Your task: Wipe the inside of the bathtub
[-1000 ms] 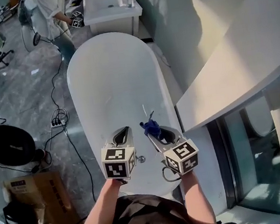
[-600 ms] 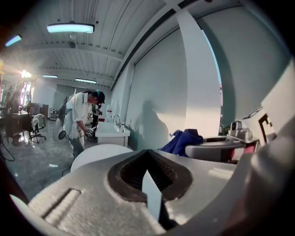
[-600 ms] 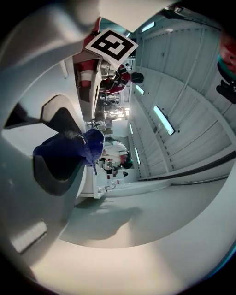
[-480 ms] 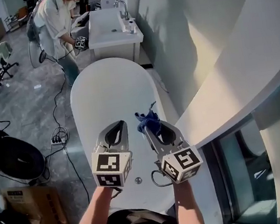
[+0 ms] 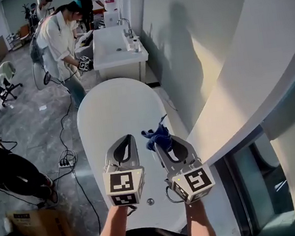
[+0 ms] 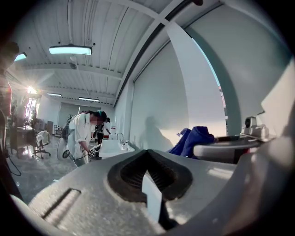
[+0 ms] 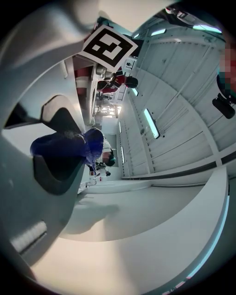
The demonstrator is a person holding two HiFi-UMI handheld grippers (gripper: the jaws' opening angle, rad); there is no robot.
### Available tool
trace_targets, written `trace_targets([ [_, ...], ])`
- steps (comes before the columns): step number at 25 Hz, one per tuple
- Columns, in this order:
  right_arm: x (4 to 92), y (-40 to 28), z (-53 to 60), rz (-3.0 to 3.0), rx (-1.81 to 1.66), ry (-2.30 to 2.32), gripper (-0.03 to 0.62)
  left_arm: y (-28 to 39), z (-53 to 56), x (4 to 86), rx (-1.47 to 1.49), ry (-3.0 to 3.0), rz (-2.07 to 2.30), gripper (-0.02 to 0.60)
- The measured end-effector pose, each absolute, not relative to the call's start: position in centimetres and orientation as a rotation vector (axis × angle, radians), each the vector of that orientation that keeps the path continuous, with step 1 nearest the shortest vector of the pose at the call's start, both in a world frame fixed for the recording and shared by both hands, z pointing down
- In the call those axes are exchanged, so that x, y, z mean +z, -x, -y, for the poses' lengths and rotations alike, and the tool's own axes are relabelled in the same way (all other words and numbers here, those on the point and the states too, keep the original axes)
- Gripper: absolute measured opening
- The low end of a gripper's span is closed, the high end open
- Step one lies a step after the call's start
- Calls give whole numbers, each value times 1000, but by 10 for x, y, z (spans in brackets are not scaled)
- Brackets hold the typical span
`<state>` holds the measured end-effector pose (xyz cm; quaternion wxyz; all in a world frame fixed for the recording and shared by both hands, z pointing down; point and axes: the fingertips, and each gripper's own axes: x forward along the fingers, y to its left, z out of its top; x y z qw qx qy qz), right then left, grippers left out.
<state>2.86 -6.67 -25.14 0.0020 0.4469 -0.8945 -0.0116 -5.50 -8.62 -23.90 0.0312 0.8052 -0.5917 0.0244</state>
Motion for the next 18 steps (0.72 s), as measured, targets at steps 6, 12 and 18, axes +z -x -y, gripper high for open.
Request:
trace_targets([
  [6, -249, -33, 63, 2803, -50, -1413, 127, 44, 79, -240, 96, -2528, 1828, 3],
  [12, -251, -24, 58, 2821, -47, -1399, 127, 46, 71, -242, 111, -2538, 1819, 3],
  [18, -249, -21, 46, 2822, -16, -1376, 127, 48, 57, -241, 96, -2502, 1827, 3],
])
